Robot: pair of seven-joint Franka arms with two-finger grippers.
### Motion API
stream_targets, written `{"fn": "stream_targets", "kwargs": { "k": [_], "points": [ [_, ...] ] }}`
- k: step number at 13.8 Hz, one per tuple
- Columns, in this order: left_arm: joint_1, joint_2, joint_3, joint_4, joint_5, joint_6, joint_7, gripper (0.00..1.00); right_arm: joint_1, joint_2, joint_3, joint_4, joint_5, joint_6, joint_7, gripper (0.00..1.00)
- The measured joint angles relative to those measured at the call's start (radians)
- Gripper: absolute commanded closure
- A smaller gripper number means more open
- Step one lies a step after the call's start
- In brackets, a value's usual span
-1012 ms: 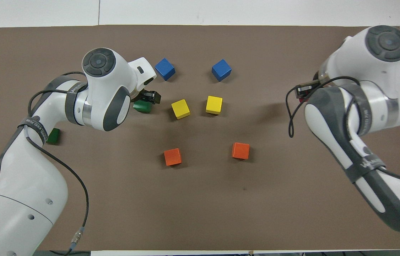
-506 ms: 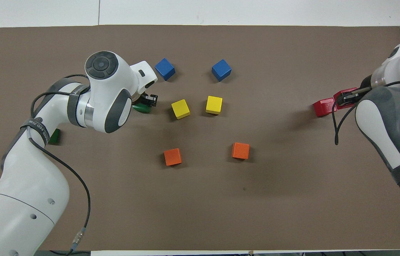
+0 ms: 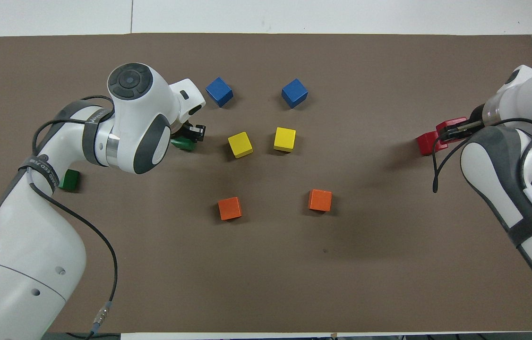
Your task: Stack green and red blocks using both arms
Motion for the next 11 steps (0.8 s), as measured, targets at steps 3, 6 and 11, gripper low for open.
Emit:
{"fn": "stream_targets", "kwargs": {
  "k": [3,6,11],
  "points": [
    [0.092,-0.147,0.008,0.009,-0.001,-0.164,0.001,1.00,-0.003,0.000,0.000,-0.013,0.001,0.005,-0.013,1.00],
    [0.234,-0.313,0.013,-0.020,-0.002,-0.325,0.135,1.00,-0.007,0.000,0.000,-0.032,0.013,0.032,-0.014,1.00],
    [0.463,-0.388,0.016,-0.189,-0.003,-0.256,0.434,1.00,-0.008,0.000,0.000,-0.053,0.020,0.070,-0.014,1.00]
  ]
}}
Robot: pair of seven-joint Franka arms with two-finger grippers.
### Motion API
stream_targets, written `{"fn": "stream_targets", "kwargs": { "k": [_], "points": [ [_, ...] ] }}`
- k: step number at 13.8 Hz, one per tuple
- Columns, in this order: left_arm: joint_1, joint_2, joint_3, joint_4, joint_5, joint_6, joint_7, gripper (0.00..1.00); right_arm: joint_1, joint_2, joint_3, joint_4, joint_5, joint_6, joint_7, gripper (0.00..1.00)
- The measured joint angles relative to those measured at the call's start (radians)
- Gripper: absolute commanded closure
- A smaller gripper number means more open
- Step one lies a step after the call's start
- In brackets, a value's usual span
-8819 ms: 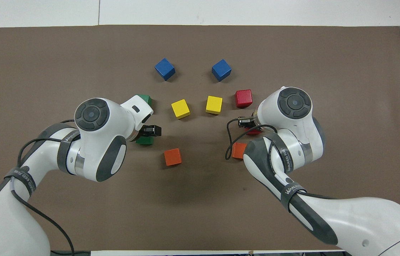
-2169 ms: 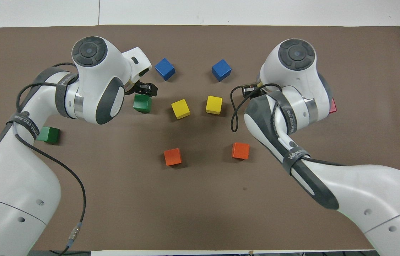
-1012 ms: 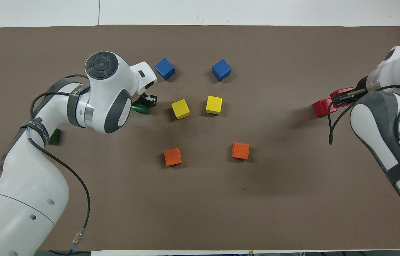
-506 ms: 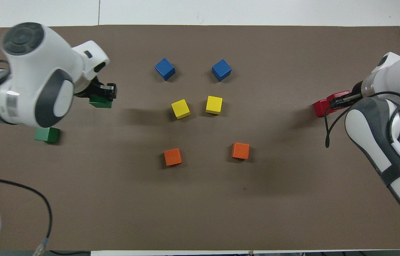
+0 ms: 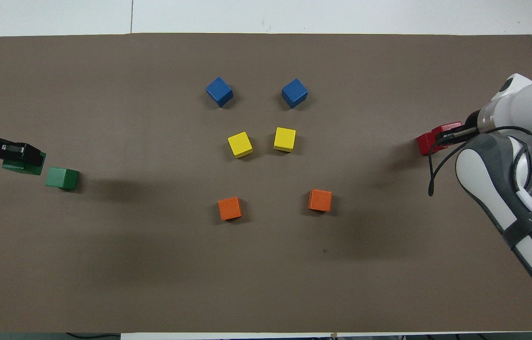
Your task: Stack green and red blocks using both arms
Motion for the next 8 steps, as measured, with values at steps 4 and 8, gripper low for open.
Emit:
{"fn": "stream_targets", "kwargs": {
  "k": [4,8],
  "points": [
    [0.034,-0.041,-0.003,-0.197,-0.001,0.230,0.020,1.00,0.000,0.003,0.000,-0.011,0.000,0.026,0.000,1.00],
    [0.045,-0.044,-0.003,-0.256,-0.001,0.300,0.068,1.00,0.000,0.022,0.002,-0.022,0.001,0.067,0.000,1.00]
  ]
}}
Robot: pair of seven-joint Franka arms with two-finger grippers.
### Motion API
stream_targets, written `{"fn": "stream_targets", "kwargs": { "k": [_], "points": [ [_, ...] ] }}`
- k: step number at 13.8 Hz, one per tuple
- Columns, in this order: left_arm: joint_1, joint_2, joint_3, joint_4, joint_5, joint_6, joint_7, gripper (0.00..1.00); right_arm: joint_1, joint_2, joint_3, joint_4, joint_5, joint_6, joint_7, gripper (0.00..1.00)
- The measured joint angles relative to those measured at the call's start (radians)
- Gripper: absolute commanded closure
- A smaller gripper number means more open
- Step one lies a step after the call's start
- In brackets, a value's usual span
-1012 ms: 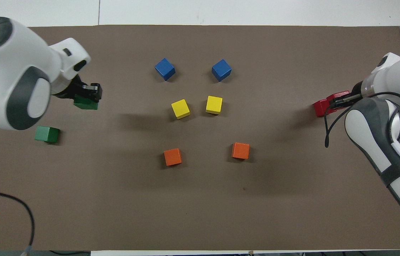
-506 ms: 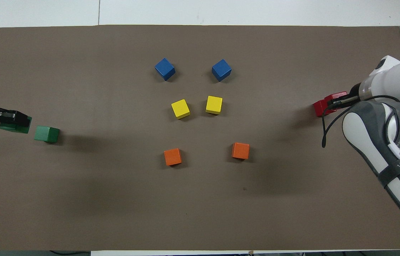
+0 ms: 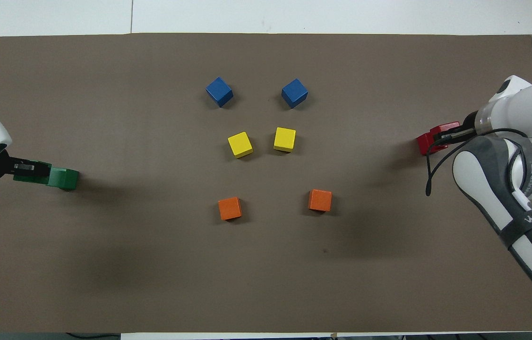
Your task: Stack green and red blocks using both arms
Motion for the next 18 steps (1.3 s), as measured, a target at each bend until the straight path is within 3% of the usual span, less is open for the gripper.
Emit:
{"fn": "stream_targets", "kwargs": {
  "k": [13,14,18],
  "points": [
    [0.003,0.043,-0.004,-0.040,-0.021,0.083,0.020,1.00,0.000,0.007,0.003,-0.008,0.000,0.006,0.000,1.00],
    [0.003,0.043,-0.004,-0.040,-0.021,0.085,0.020,1.00,0.000,0.007,0.003,-0.008,0.000,0.006,0.000,0.91],
    [0.003,0.044,-0.004,-0.049,-0.021,0.094,0.020,1.00,0.000,0.007,0.003,-0.008,0.001,0.006,0.000,0.10]
  ]
}}
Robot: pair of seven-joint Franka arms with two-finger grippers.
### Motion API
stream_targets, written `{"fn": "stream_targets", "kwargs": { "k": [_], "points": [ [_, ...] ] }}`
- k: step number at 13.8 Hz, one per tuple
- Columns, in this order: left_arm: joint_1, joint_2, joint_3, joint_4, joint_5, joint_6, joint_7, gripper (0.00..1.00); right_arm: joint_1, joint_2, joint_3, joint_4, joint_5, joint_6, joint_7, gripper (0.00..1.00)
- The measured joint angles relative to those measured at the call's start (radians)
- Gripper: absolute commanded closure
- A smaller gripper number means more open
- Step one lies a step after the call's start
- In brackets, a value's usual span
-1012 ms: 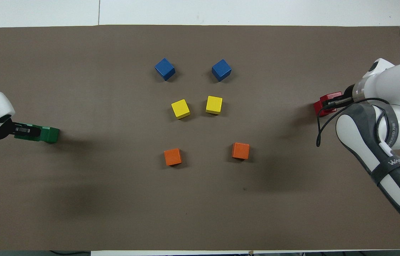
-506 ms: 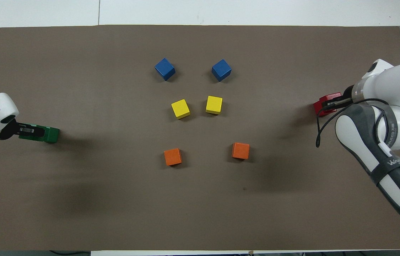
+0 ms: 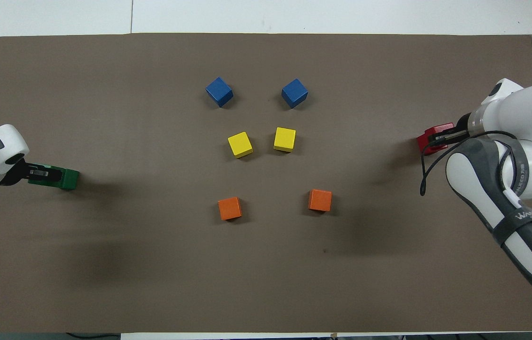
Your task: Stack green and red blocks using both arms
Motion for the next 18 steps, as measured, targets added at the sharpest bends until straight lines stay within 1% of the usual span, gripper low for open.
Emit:
{"fn": "stream_targets", "kwargs": {
  "k": [1,4,5,6,7,9,10,12,15,17,18],
  "points": [
    [0.000,0.000,0.000,-0.002,0.000,0.004,0.000,1.00,0.000,0.000,0.000,0.000,0.000,0.000,0.000,0.00],
    [0.000,0.001,0.000,-0.003,0.000,0.007,0.000,1.00,0.000,0.000,0.000,0.000,0.000,0.000,0.000,0.00],
    [0.000,0.002,0.000,-0.003,0.000,0.008,0.000,0.84,0.000,0.000,0.000,0.000,0.000,0.000,0.000,0.00],
    [0.000,0.002,0.000,-0.003,0.000,0.009,0.000,0.49,0.000,0.000,0.000,0.000,0.000,0.000,0.000,0.00],
    [0.000,0.003,0.000,-0.003,0.000,0.012,0.000,0.00,0.000,0.000,0.000,0.000,0.000,0.000,0.000,0.00],
    [0.000,0.005,-0.001,-0.009,0.000,0.028,0.004,0.00,0.000,-0.003,0.000,0.007,0.000,-0.005,0.000,0.00],
    [0.000,0.005,-0.001,-0.012,0.000,0.033,0.005,0.00,0.001,-0.010,0.001,0.020,0.000,-0.027,0.000,0.00],
    [0.000,0.005,-0.001,-0.015,0.000,0.035,0.007,0.00,0.003,-0.037,0.004,0.071,0.001,-0.118,0.000,0.00],
    [0.000,0.005,-0.002,-0.010,0.000,0.034,0.008,0.00,0.025,-0.125,0.010,0.120,0.004,-0.252,0.010,0.00],
    [0.000,0.002,-0.001,0.018,0.000,0.020,0.008,0.00,0.042,-0.205,0.013,0.127,0.013,-0.335,0.025,0.00],
    [0.001,-0.003,-0.001,0.047,-0.001,-0.008,0.008,0.00,0.045,-0.244,0.014,0.131,0.033,-0.381,0.026,0.00]
  ]
}}
